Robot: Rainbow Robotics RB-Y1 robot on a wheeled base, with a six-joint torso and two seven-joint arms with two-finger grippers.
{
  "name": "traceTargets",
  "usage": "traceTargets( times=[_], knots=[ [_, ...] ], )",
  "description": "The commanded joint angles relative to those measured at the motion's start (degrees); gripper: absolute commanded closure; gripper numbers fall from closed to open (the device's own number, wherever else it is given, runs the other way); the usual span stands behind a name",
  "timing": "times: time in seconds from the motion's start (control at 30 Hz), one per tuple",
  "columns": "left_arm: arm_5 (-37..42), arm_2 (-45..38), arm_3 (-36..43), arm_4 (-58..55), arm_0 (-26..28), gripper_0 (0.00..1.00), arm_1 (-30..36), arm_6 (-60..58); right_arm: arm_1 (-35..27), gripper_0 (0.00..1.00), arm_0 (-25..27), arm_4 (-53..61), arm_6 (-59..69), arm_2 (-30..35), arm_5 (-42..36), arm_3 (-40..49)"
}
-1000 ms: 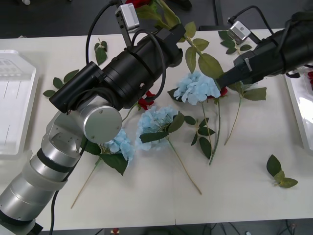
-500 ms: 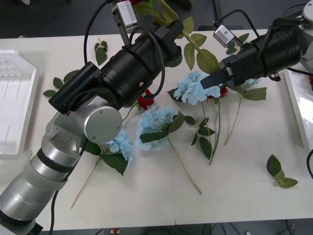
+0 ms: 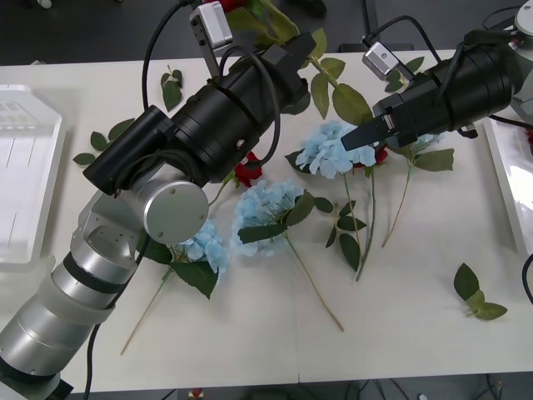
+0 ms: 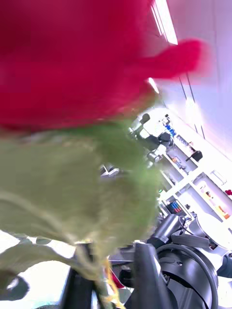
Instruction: Place the red flowers into the right box and the blue flowers into the left box. If a person shows an open palm, hand one flower to the person first, then continue sorting.
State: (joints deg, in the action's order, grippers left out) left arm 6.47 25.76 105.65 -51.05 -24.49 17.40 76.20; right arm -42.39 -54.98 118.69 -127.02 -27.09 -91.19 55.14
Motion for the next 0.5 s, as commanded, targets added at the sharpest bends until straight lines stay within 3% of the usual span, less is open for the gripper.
traceTargets(
  times=[0.03,0.5],
  knots=[
    [-1.5,-0.4,1.1,0.8,-2.5,0.00,0.8,4.3,0.6,1.00,-0.4,-0.3,-0.9,1.2,0.2,1.5],
    [-1.5,-1.5,1.2,0.3,-2.6,0.00,1.2,4.3,-0.9,1.00,-0.4,-2.5,0.0,2.3,-0.6,1.4]
  ],
)
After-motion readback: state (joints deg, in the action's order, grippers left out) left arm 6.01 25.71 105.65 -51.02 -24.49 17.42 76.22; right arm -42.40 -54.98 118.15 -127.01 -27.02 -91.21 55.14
